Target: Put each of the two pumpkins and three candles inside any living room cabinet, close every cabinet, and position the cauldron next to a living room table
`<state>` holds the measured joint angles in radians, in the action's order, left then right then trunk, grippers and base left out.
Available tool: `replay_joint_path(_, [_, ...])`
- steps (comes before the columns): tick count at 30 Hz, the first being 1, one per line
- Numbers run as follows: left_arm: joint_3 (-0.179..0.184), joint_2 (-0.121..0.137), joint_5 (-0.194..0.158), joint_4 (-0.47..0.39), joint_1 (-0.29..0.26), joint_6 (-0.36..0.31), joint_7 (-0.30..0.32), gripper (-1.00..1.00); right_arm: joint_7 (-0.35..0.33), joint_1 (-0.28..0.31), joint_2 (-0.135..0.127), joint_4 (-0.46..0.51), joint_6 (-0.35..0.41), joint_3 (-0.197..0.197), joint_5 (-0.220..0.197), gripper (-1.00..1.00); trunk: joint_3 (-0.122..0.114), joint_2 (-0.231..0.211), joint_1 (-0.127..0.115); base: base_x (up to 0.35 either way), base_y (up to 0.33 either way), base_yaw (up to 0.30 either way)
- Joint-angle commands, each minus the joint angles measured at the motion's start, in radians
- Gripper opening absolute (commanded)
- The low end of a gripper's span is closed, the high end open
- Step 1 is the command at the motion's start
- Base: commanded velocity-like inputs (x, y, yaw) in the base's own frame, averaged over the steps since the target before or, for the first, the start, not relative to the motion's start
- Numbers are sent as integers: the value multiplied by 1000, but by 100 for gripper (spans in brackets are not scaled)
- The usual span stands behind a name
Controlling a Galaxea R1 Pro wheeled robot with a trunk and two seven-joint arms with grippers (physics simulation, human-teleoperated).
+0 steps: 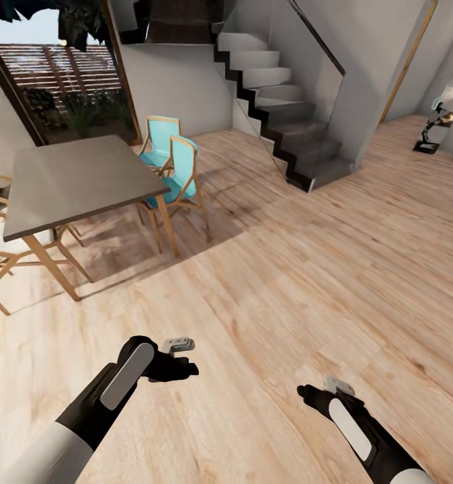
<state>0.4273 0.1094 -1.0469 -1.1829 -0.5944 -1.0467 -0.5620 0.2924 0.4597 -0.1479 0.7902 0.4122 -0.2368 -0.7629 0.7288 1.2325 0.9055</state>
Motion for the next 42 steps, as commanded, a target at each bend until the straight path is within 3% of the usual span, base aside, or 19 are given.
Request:
replay_joint_path(1, [2,1,-10,-2,0,0,-10,100,10,1,-2,2,1,-5,-10,100,-1,0,1,337,0,-198])
replay_joint_path(20, [2,1,-10,-2,-1,0,-12,100,7,1,-2,1,3,-4,-11,100,-18,0,1,337,0,-171])
replay_joint_path(42, [4,0,-9,2,-1,0,-14,100,5,1,-2,1,1,-4,-12,100,-30,0,1,329,0,-272])
